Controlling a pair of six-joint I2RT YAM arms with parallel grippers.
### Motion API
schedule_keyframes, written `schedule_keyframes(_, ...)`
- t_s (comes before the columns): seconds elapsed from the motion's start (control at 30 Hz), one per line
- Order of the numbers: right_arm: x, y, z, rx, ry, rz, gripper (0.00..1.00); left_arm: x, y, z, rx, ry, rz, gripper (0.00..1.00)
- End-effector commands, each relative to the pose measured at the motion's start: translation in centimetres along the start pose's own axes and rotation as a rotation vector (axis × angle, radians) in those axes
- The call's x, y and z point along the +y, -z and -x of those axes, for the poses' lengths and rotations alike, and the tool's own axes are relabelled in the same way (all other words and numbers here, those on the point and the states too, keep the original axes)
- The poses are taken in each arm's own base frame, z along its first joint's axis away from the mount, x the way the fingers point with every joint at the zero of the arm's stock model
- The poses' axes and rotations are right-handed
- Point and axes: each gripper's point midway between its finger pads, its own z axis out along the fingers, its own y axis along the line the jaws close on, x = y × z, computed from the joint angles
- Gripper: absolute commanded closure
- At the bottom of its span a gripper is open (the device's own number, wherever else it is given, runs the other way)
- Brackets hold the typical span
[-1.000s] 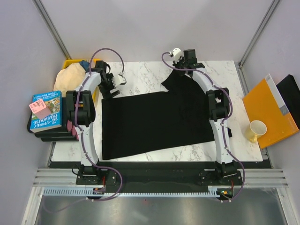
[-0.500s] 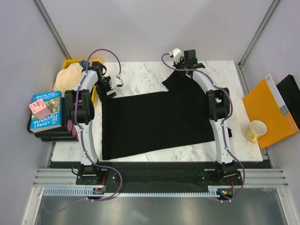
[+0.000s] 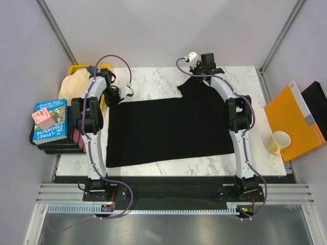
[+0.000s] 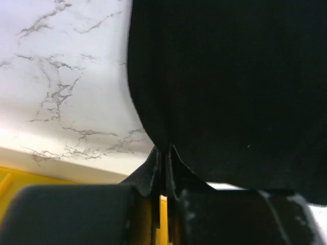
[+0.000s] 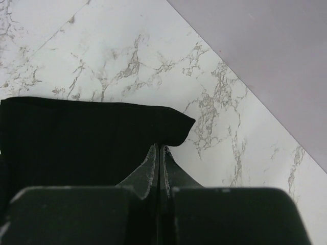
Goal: Fold and stack the t-shirts
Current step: Grap the side of the flattened tshirt furthest away from the robot with both arms
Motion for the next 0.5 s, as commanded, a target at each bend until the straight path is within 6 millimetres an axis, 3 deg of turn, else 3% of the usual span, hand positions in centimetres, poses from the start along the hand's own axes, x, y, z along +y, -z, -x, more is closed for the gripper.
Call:
schedule_keyframes(0.0,-1.8,3.3,4.2,-0.071,0.031,-0.052,1.00,0.0,-1.0,-0.2,-0.016,-0.009,-0.026,0.98)
schedule_keyframes(0.33,-2.8,5.8,6.0,-0.097,0.050,-0.080,1.00,0.1,1.6,1.0,-0.058,-0.005,0.015,0.98)
schedule_keyframes(0.47,-2.7,6.3,5.8,-0.091,0.042,-0.077,1.00,-0.2,1.5,0.8,-0.049,-0.013,0.010,0.96)
